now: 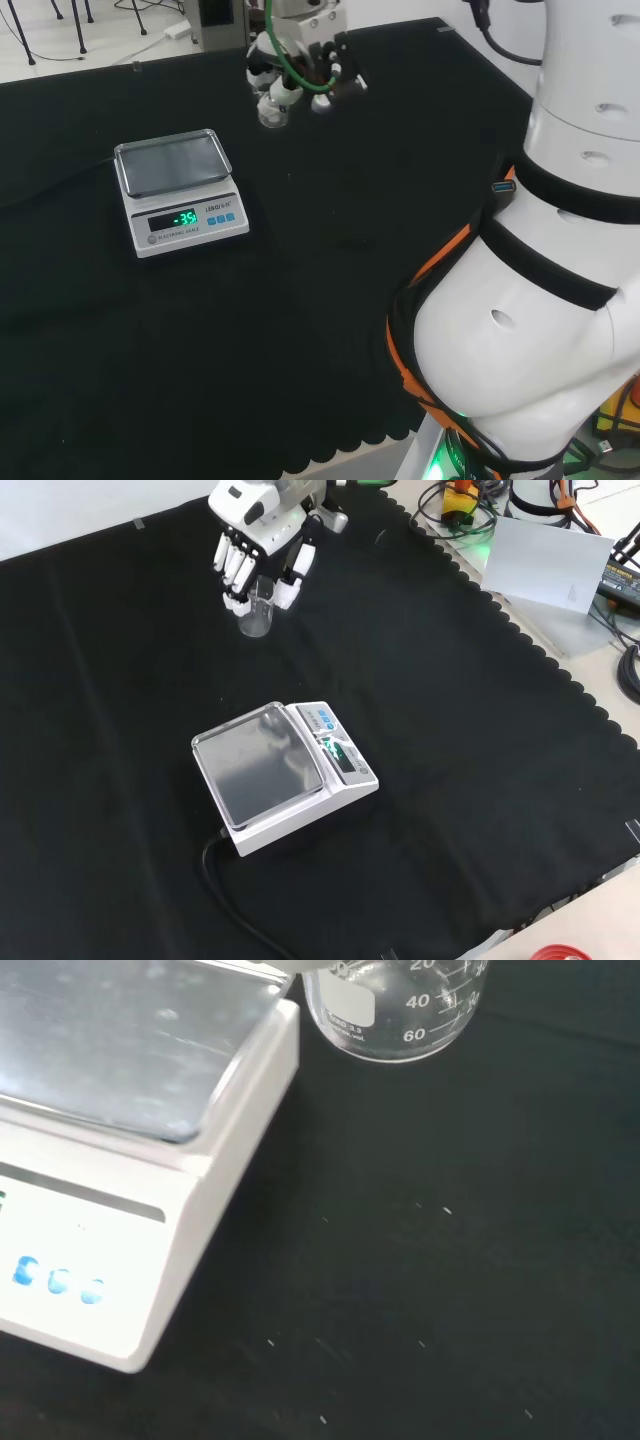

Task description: Put the beaker on the electronic balance.

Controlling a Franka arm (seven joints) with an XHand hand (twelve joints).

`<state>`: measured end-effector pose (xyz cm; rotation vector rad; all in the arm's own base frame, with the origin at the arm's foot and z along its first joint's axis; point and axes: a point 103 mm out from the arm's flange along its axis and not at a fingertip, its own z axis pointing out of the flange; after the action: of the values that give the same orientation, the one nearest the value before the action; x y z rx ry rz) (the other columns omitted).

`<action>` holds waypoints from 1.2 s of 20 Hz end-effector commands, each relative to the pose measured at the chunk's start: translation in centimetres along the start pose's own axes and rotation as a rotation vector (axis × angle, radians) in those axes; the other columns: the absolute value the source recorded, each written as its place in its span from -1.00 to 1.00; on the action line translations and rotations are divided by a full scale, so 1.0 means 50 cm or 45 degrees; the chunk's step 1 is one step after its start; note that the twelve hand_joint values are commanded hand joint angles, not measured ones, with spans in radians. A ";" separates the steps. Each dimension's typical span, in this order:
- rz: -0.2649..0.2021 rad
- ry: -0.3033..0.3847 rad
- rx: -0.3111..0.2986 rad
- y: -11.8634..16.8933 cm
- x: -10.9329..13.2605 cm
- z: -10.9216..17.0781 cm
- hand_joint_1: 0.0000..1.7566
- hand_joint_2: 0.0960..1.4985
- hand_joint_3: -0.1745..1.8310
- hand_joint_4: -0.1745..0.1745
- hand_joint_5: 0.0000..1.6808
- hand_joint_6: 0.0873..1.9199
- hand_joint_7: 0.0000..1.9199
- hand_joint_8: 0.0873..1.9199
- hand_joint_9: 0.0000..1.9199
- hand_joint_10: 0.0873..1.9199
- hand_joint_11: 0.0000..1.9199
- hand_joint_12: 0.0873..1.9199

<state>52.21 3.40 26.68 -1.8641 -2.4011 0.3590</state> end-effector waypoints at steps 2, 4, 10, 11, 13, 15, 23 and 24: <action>-0.100 -0.013 0.017 0.061 0.063 0.000 0.23 0.50 -1.00 -0.24 -0.02 -0.21 -0.22 -0.35 0.09 -0.44 -0.20 0.20; -0.114 -0.012 0.025 0.074 0.072 0.003 0.23 0.50 -1.00 -0.24 -0.02 -0.21 -0.22 -0.35 0.09 -0.44 -0.20 0.20; -0.166 -0.021 0.038 0.114 0.112 -0.002 0.21 0.52 -0.87 -0.01 0.08 0.10 -0.22 -0.33 0.10 -0.44 -0.19 0.21; -0.178 -0.026 0.044 0.119 0.120 -0.002 0.21 0.52 -0.86 0.00 0.08 0.11 -0.22 -0.33 0.10 -0.44 -0.19 0.21; -0.198 -0.041 0.051 0.131 0.136 -0.003 0.21 0.52 -0.86 0.00 0.08 0.12 -0.22 -0.33 0.10 -0.44 -0.19 0.21; -0.212 -0.056 0.061 0.139 0.147 -0.004 0.21 0.52 -0.86 -0.01 0.08 0.12 -0.21 -0.33 0.10 -0.44 -0.19 0.21; -0.303 -0.084 0.136 0.190 0.211 0.010 0.21 0.52 -0.85 -0.04 0.08 0.12 -0.20 -0.32 0.10 -0.44 -0.18 0.21; -0.308 -0.084 0.142 0.197 0.215 0.014 0.21 0.52 -0.85 -0.04 0.08 0.12 -0.20 -0.32 0.10 -0.44 -0.18 0.21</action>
<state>58.28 14.03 23.99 -1.5867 -2.5441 0.4794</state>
